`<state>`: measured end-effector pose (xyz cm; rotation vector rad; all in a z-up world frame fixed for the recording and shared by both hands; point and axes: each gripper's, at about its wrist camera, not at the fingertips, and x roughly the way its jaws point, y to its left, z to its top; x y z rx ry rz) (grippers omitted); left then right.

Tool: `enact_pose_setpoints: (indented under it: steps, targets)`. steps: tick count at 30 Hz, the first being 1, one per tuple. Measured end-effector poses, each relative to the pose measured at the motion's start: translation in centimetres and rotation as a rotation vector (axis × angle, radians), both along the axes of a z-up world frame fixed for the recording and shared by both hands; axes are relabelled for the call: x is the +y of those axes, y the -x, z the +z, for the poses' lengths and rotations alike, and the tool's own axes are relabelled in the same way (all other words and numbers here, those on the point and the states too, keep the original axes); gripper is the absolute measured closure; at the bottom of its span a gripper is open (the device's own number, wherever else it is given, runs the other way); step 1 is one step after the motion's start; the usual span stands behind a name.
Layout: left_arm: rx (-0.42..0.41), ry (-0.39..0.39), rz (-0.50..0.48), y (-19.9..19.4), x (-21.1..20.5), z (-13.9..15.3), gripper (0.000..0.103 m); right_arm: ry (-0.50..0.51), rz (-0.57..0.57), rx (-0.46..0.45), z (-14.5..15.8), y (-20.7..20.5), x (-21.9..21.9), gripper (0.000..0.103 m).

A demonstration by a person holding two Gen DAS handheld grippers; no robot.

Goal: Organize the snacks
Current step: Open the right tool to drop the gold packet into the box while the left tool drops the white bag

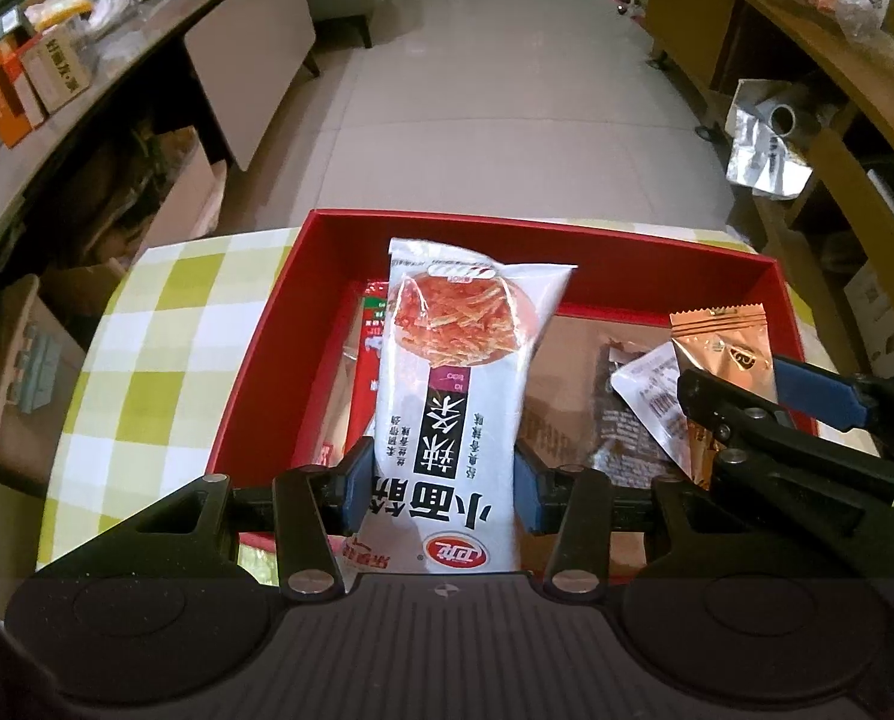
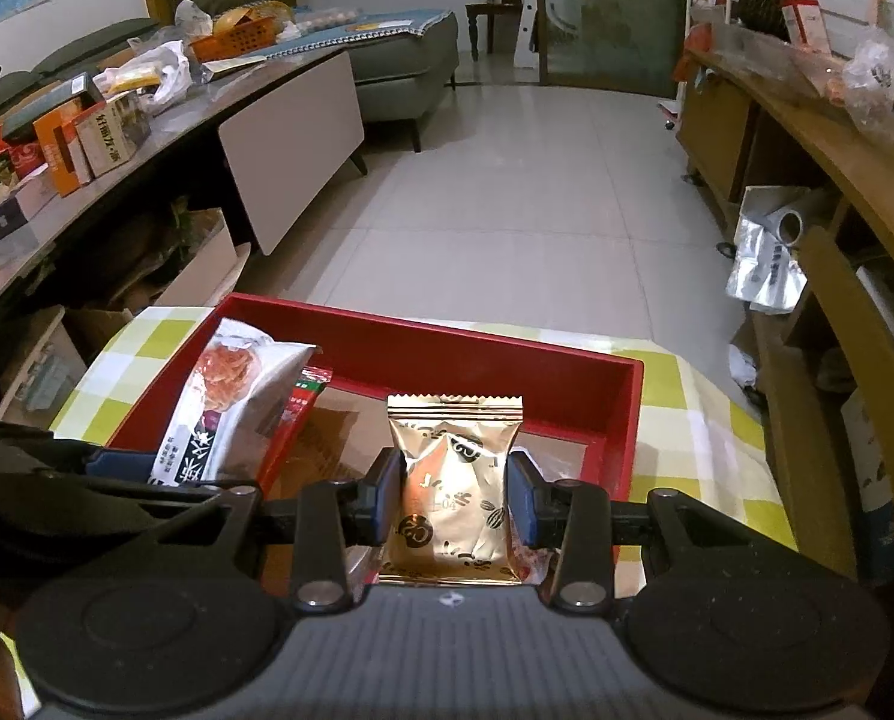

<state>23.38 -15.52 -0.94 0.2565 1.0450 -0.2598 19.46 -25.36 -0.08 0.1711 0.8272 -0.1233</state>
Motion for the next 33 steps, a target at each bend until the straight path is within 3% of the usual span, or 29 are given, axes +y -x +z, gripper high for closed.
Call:
enact_pose_setpoints:
  steps: [10,21,33]
  targets:
    - [-0.027,-0.059,0.006,-1.2,-1.2,-1.6,0.05,-0.033,-0.006,0.017,-2.6,-2.1,-1.0,0.055]
    - [-0.031,-0.075,0.004,-1.6,-1.3,-2.4,0.045,-0.022,-0.022,0.057,-4.1,-2.7,-1.0,0.054]
    - [-0.02,-0.082,0.025,-1.9,-0.8,-2.5,0.029,0.023,-0.051,0.069,-4.1,-2.4,-1.2,0.04]
